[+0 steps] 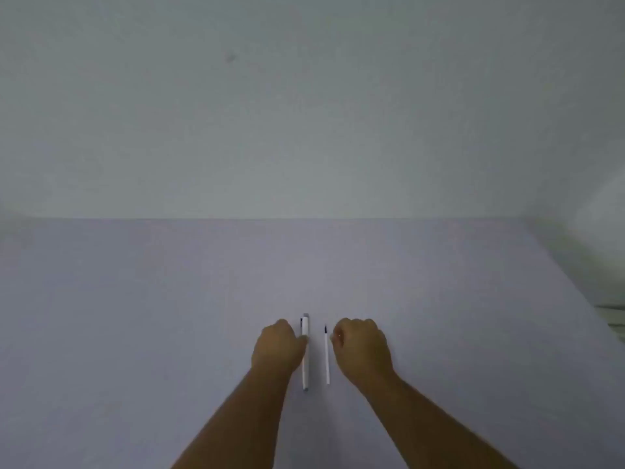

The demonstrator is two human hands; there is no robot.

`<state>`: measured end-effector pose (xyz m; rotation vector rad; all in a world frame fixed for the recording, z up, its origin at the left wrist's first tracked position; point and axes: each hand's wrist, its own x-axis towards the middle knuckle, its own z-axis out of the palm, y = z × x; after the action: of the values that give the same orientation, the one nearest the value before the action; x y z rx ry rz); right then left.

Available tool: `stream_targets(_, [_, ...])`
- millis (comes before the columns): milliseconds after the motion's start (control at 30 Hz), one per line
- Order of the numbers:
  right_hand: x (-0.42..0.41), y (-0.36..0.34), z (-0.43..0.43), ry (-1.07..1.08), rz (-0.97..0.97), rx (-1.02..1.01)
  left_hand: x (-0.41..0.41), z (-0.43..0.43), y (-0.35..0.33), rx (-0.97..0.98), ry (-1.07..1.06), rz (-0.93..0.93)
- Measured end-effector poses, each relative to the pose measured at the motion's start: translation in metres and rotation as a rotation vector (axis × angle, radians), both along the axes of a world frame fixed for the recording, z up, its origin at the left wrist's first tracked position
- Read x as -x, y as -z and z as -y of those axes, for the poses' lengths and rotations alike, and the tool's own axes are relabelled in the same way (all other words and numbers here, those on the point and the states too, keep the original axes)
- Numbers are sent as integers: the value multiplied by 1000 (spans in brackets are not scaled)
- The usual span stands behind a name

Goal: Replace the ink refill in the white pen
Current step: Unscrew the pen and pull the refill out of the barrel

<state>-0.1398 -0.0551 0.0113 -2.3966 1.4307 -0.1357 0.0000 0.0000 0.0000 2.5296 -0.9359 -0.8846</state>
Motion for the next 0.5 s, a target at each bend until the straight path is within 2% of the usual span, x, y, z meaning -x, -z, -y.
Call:
stream_targets(200, [-4,18,3,-5,36,-34,9,3,18,-29,-46,-80])
stream_targets(333, [-9,19,8,3,113,-83,4,2,16,22,-87,-102])
stream_targets(500, [-24,4,13,262,388,-427,5,-7,6,236,-85,-197])
